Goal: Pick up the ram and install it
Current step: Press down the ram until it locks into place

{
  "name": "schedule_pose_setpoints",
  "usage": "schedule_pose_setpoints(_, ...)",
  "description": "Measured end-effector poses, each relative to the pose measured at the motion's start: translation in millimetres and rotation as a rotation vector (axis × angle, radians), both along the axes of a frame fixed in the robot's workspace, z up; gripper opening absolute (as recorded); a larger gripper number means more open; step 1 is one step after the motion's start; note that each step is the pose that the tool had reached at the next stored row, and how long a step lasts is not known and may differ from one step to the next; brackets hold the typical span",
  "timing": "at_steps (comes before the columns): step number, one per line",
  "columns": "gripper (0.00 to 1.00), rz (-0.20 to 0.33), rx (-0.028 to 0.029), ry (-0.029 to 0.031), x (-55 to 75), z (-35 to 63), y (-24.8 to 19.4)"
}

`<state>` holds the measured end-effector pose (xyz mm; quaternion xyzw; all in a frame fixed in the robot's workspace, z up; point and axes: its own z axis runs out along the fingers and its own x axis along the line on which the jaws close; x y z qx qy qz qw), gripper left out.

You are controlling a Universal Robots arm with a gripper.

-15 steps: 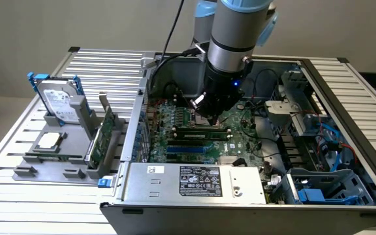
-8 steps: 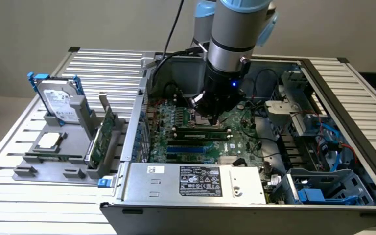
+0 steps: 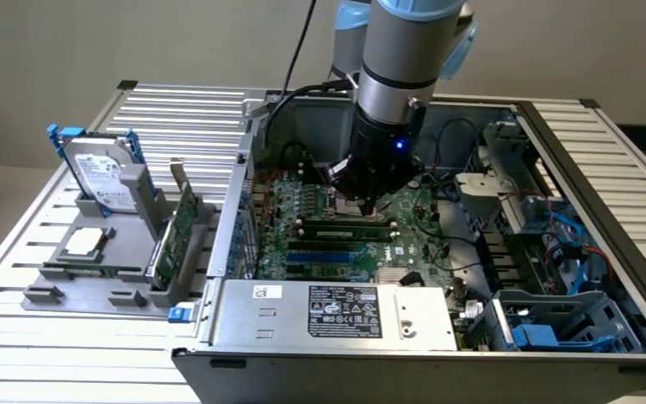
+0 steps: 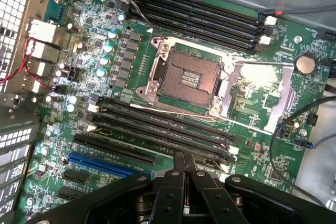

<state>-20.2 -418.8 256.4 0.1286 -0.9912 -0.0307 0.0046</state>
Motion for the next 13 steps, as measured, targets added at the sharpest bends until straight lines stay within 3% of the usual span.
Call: schedule_pose_setpoints(13,0.11,-0.132,-0.0226,0.0000,0.0,0.0,0.0)
